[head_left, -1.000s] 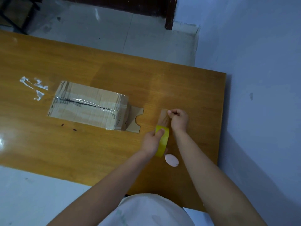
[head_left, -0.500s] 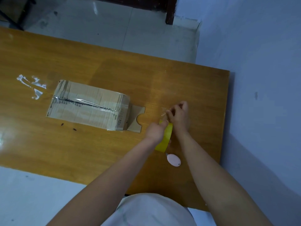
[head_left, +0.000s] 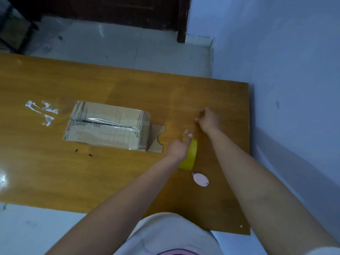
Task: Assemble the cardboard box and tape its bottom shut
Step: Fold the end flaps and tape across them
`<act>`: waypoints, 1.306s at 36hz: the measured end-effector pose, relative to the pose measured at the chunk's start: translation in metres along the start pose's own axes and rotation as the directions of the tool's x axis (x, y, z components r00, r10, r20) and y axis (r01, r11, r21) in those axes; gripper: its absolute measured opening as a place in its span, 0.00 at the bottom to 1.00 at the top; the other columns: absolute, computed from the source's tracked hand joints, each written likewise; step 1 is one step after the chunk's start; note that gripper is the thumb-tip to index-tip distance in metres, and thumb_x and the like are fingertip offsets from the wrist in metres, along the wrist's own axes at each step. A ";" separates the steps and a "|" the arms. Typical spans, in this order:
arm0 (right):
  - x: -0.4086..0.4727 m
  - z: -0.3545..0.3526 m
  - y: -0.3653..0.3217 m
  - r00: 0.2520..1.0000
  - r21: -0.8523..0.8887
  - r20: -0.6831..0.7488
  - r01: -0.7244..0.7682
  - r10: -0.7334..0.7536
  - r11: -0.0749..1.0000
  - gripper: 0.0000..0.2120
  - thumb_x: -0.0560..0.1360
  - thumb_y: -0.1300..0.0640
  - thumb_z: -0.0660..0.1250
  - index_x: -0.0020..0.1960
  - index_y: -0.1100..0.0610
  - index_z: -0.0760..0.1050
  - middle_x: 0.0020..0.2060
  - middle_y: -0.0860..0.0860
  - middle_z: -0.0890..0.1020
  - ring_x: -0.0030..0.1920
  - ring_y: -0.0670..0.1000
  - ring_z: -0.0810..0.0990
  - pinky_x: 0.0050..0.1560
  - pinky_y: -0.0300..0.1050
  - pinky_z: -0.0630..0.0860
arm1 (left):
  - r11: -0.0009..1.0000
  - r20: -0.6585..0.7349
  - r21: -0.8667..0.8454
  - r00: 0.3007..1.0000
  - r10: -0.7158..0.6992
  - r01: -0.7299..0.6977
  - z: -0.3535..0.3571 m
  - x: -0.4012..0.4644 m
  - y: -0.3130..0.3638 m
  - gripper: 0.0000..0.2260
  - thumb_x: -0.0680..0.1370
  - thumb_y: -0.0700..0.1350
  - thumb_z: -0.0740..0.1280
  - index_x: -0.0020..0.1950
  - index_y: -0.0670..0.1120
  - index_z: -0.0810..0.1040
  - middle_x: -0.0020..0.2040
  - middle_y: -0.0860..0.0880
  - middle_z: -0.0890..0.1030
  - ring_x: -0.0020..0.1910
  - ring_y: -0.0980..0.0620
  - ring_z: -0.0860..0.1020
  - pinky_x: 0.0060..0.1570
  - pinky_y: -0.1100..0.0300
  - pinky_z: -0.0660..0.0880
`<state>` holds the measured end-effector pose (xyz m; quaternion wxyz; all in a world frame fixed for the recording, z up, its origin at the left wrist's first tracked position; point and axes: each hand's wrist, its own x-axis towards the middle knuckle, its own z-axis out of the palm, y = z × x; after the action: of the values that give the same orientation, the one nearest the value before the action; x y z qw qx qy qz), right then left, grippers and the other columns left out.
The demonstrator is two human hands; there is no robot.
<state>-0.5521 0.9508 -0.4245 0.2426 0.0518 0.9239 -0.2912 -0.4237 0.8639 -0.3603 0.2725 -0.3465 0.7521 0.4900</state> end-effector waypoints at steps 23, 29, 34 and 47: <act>-0.133 0.011 -0.131 0.916 -0.022 -0.186 0.358 -0.356 0.933 0.09 0.76 0.62 0.63 0.53 0.61 0.79 0.52 0.58 0.81 0.54 0.56 0.78 0.52 0.44 0.71 | 0.685 -0.182 0.567 0.742 0.645 -0.457 -0.192 0.001 -0.040 0.21 0.80 0.50 0.58 0.70 0.41 0.67 0.69 0.42 0.69 0.70 0.43 0.61 0.67 0.49 0.60; -0.158 0.050 -0.135 0.902 0.011 -0.274 0.348 -0.332 0.937 0.08 0.74 0.65 0.63 0.51 0.61 0.78 0.50 0.58 0.77 0.51 0.58 0.77 0.55 0.51 0.73 | 0.483 0.020 0.736 0.727 0.686 -0.475 -0.184 0.024 -0.064 0.31 0.79 0.64 0.49 0.77 0.49 0.50 0.79 0.50 0.45 0.76 0.49 0.40 0.70 0.44 0.34; -0.165 0.063 -0.135 0.912 -0.069 -0.230 0.334 -0.341 0.940 0.08 0.74 0.60 0.63 0.51 0.59 0.77 0.50 0.56 0.77 0.54 0.57 0.76 0.54 0.53 0.74 | 0.404 0.009 0.811 0.700 0.714 -0.424 -0.176 0.028 -0.074 0.33 0.77 0.66 0.44 0.78 0.49 0.49 0.78 0.50 0.49 0.77 0.49 0.43 0.70 0.42 0.33; -0.157 0.075 -0.143 0.977 0.126 -0.122 0.192 -0.176 0.973 0.16 0.78 0.64 0.55 0.63 0.61 0.73 0.61 0.57 0.74 0.62 0.56 0.72 0.63 0.46 0.67 | 0.383 -0.008 0.815 0.653 0.758 -0.435 -0.175 0.024 -0.075 0.32 0.78 0.65 0.43 0.77 0.48 0.52 0.77 0.49 0.55 0.76 0.48 0.48 0.71 0.41 0.36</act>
<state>-0.4171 0.7982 -0.3296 0.1591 -0.0016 0.9145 -0.3719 -0.3913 0.6745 -0.3539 0.0373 0.0150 0.9923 0.1170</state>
